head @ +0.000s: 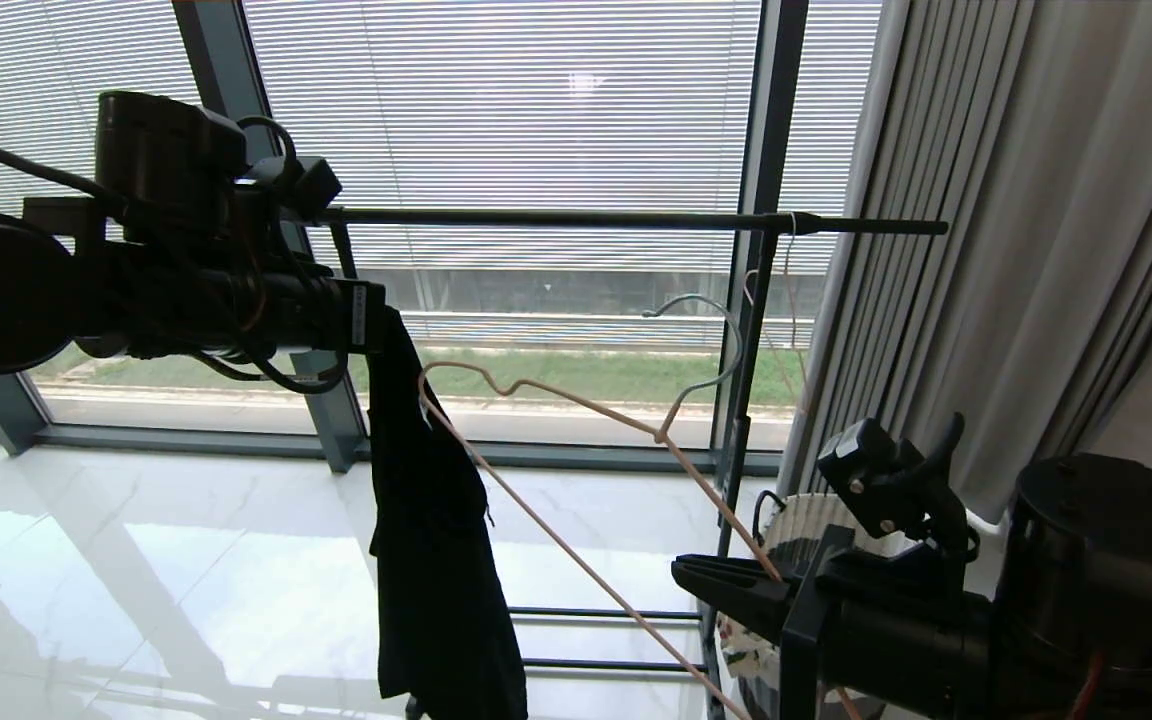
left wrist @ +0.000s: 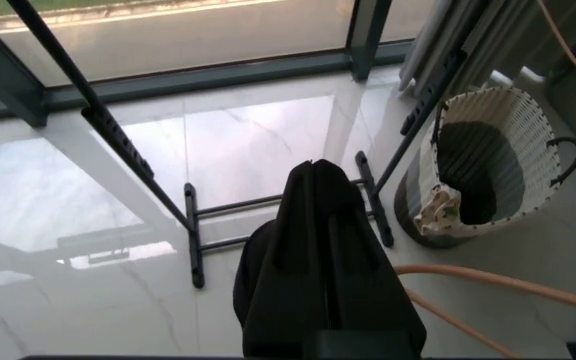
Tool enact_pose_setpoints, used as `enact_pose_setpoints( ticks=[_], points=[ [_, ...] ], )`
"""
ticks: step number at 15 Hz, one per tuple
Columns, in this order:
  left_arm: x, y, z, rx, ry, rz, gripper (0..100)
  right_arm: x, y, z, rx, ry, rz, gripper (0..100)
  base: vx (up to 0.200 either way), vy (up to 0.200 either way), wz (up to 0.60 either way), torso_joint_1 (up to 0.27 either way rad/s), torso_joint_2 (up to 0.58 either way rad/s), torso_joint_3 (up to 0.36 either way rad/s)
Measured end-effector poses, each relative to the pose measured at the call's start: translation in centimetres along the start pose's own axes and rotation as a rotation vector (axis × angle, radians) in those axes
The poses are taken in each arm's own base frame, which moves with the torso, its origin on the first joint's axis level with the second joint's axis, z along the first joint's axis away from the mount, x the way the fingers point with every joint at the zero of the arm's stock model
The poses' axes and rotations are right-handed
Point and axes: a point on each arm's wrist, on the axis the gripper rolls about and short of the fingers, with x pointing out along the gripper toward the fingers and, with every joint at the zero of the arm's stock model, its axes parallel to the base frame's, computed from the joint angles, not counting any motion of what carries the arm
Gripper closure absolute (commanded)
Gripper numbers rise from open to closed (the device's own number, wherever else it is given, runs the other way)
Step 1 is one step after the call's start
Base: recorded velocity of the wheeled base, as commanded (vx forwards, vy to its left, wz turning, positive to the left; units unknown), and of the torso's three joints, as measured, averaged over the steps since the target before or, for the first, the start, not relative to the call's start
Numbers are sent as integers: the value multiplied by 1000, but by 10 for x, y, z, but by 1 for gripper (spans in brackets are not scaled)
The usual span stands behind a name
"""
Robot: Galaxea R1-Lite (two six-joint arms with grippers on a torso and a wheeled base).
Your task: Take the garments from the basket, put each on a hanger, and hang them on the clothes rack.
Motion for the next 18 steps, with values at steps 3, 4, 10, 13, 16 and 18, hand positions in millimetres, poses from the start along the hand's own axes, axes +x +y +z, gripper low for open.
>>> enact_pose_setpoints(
  ticks=[3,4,10,13,16,18],
  points=[
    [4,0,-1,-19,9,-2,100,13,1,7,-4,-13,24,100,0,0,0,0,0,0],
    [4,-1,-1,-20,9,-2,100,18,2,9,-5,-17,28,100,0,0,0,0,0,0],
    [5,0,0,-41,6,28,100,43,-3,10,-8,-14,19,100,0,0,0,0,0,0],
    [5,1,0,-39,7,92,100,47,-7,7,-7,-4,5,100,0,0,0,0,0,0],
    [6,-4,-1,-33,11,118,100,51,-8,9,-7,-7,5,100,0,0,0,0,0,0],
    [8,-12,-2,-37,15,126,100,55,-7,12,-10,-20,10,100,0,0,0,0,0,0]
  ],
)
